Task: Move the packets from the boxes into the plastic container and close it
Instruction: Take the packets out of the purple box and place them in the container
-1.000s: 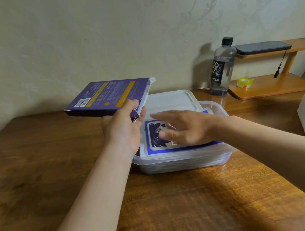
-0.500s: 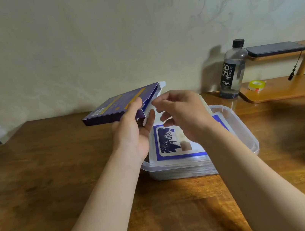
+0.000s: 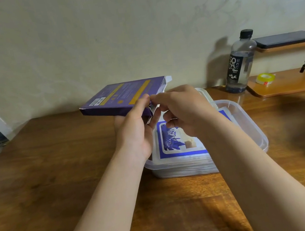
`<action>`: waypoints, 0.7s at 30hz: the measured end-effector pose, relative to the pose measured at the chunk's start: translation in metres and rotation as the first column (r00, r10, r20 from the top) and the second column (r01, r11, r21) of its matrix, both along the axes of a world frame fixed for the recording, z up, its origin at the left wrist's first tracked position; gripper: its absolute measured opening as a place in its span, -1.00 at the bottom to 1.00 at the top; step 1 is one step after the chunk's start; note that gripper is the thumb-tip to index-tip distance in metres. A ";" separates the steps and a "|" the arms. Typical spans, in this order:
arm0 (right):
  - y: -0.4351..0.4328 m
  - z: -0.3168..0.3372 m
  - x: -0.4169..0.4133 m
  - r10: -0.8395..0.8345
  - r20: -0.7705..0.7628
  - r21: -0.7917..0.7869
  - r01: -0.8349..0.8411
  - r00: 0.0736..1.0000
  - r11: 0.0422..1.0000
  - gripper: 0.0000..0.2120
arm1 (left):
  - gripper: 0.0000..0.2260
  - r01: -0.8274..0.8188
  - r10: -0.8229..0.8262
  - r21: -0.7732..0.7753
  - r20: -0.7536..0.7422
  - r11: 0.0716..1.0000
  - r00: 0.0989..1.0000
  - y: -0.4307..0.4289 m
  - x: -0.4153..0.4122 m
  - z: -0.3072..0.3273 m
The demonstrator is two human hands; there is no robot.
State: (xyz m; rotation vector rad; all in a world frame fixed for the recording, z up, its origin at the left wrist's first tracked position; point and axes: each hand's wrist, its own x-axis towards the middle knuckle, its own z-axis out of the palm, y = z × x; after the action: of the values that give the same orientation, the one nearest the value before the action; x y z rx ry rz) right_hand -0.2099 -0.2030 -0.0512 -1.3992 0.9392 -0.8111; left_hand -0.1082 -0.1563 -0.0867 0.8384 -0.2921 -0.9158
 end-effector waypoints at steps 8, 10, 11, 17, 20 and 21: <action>0.002 0.003 0.004 -0.023 0.105 0.178 0.004 0.994 0.984 -0.93 | -0.85 0.050 -0.050 -0.004 0.090 0.999 0.995 0.002 -0.003 0.001; 0.002 0.002 0.005 -0.046 0.125 0.217 0.018 0.991 0.976 -0.93 | -0.86 0.061 -0.059 -0.006 0.127 0.998 0.990 0.003 -0.005 0.000; 0.002 0.002 0.005 -0.059 0.127 0.232 0.028 0.990 0.972 -0.92 | -0.83 0.062 -0.061 -0.006 0.131 0.998 0.989 0.004 -0.005 0.000; 0.001 -0.002 0.004 -0.070 0.120 0.246 0.038 0.990 0.969 -0.83 | -0.64 0.043 -0.043 0.002 0.084 0.999 0.996 0.005 -0.004 0.002; 0.000 -0.003 0.003 -0.053 0.137 0.249 0.017 0.989 0.968 -0.78 | -0.59 0.035 -0.034 -0.014 0.061 0.999 0.998 0.006 -0.004 0.004; 0.000 -0.003 0.004 -0.047 0.140 0.249 0.011 0.989 0.968 -0.78 | -0.58 0.034 -0.033 -0.024 0.062 0.999 0.998 0.006 -0.004 0.005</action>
State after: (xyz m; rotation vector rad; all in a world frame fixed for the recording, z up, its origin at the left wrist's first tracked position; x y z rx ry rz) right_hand -0.2064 -0.2026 -0.0542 -1.0976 0.9162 -0.7773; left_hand -0.1127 -0.1500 -0.0818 0.8418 -0.3718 -0.9168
